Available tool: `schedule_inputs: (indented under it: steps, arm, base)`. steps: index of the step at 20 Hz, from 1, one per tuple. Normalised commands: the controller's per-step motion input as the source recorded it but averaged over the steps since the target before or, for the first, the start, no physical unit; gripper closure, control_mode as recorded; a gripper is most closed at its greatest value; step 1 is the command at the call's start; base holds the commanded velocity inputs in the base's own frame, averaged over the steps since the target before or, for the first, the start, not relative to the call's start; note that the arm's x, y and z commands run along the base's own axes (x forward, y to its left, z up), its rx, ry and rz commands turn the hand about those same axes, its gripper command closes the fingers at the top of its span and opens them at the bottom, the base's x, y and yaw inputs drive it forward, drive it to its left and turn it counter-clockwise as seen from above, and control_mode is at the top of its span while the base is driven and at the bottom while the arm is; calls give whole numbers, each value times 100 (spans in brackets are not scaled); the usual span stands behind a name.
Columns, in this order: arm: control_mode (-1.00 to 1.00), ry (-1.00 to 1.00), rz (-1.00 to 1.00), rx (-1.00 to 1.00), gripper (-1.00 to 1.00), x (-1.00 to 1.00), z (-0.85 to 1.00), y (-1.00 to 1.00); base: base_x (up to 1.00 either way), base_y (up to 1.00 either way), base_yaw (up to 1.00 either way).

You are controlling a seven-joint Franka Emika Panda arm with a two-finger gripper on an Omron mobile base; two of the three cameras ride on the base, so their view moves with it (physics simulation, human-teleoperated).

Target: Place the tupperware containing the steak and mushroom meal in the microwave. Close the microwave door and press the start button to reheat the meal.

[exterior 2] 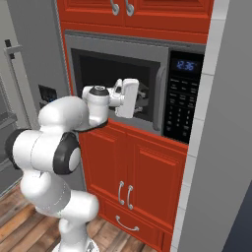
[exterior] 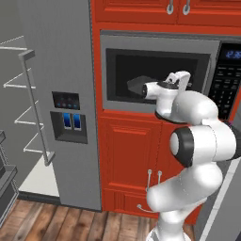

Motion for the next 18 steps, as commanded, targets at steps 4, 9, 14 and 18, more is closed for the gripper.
schedule_inputs:
  steps: [4,9,14,18]
  arm:
    - [-100,0,15,0,-100,71,6,-10]
    - [-100,-1,18,0,-100,17,1,-8]
    - [-100,-16,29,0,-100,-96,12,-2]
    - [-100,-22,35,10,-100,-100,28,-12]
  base:
    - [0,0,0]
    - [0,0,0]
    - [0,0,0]
    - [0,0,0]
